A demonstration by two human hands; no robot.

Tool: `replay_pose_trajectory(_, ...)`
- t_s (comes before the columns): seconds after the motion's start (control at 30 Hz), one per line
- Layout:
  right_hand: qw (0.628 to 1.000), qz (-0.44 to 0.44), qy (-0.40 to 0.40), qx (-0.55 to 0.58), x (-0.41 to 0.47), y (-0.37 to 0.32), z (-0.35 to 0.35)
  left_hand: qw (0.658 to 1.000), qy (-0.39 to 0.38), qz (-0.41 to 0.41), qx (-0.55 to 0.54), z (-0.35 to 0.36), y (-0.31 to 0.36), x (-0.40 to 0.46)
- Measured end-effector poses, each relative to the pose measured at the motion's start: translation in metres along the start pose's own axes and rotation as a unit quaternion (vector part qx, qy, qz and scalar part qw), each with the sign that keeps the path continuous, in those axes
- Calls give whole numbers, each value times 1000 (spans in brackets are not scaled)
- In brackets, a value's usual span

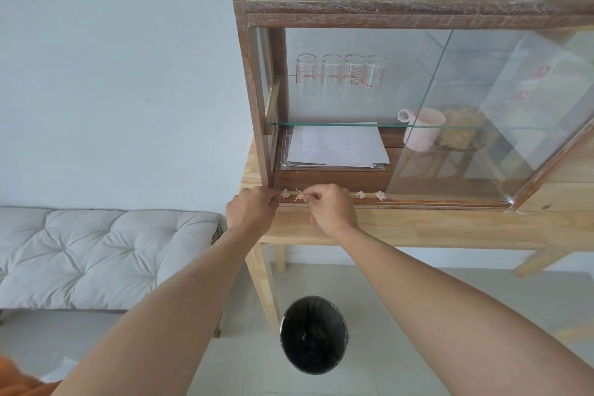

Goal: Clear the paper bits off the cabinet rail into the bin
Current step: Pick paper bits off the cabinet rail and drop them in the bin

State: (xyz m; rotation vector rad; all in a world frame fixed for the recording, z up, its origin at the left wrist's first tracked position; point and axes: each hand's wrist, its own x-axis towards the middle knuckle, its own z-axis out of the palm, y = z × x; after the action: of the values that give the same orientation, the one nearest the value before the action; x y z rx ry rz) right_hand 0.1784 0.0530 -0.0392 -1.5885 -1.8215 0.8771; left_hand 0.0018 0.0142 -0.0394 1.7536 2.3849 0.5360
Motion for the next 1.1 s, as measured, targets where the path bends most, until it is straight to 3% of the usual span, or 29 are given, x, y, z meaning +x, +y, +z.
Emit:
replay_pose_trajectory(0.5, 998, 33, 44, 23, -60, 19, -8, 1000, -15, 18, -18, -12, 0, -58)
replay_pose_trajectory(1.1, 993, 111, -6, -27, -149, 89, 5, 996, -84, 41, -7, 40, -5, -142)
